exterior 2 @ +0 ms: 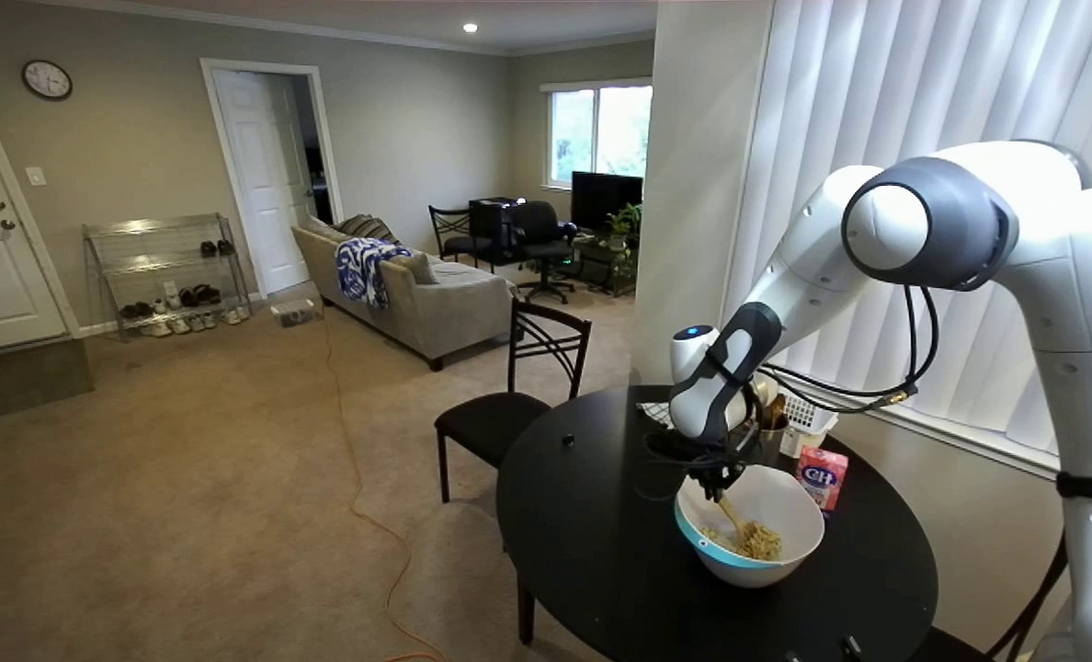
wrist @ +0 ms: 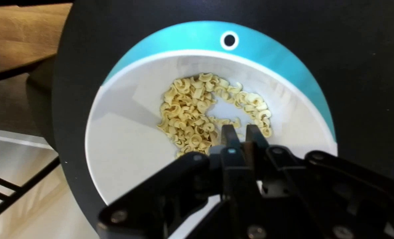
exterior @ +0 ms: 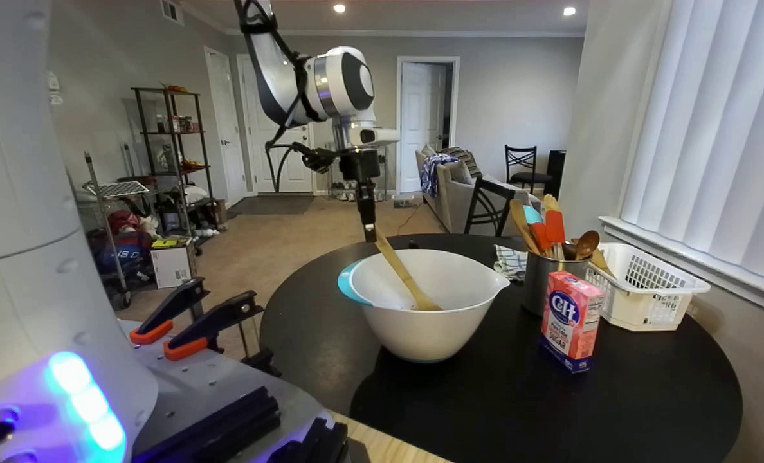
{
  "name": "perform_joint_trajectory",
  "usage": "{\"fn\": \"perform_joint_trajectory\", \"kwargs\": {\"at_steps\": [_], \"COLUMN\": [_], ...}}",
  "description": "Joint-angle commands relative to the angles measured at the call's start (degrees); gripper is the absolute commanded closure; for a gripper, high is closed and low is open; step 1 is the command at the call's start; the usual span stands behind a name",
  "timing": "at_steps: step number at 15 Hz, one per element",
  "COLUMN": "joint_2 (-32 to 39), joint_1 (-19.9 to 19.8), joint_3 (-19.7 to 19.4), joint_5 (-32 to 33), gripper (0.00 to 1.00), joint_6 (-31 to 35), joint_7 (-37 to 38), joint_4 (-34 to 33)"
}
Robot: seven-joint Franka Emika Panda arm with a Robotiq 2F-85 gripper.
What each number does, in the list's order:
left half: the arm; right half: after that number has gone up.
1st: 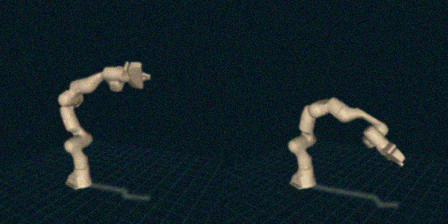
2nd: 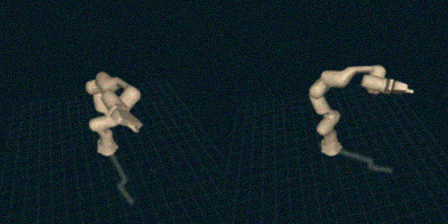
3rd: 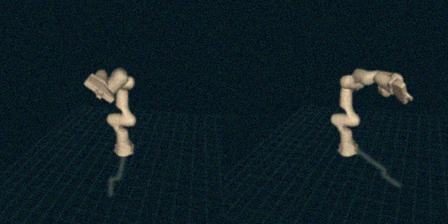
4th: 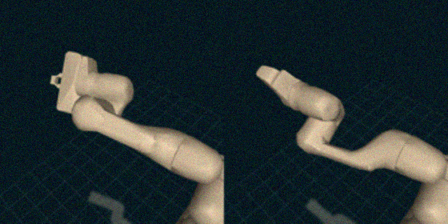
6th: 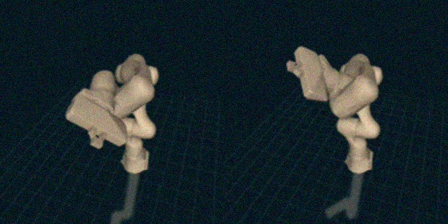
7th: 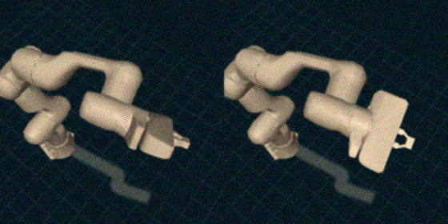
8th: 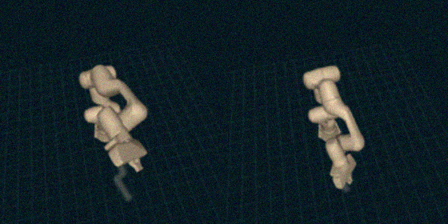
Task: Pick up the wooden spoon from the white bowl and mix the substance in the white bowl
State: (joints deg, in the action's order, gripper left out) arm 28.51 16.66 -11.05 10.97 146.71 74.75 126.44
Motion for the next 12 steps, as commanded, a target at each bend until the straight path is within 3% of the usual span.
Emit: {"fn": "perform_joint_trajectory", "kwargs": {"at_steps": [1, 5, 9, 12], "joint_2": [-0.23, 0.90, 1.82, 1.90], "joint_1": [-2.52, -6.74, -10.96, -11.89], "joint_3": [3.00, 8.51, 14.78, 16.04], "joint_5": [-6.28, -16.86, -26.41, -30.59], "gripper": [0.97, 0.97, 0.97, 0.97], "joint_6": [-8.33, -16.17, -10.23, -5.82], "joint_7": [3.09, 0.36, -10.98, -15.90], "joint_4": [-1.88, -6.28, -8.10, -7.89]}}
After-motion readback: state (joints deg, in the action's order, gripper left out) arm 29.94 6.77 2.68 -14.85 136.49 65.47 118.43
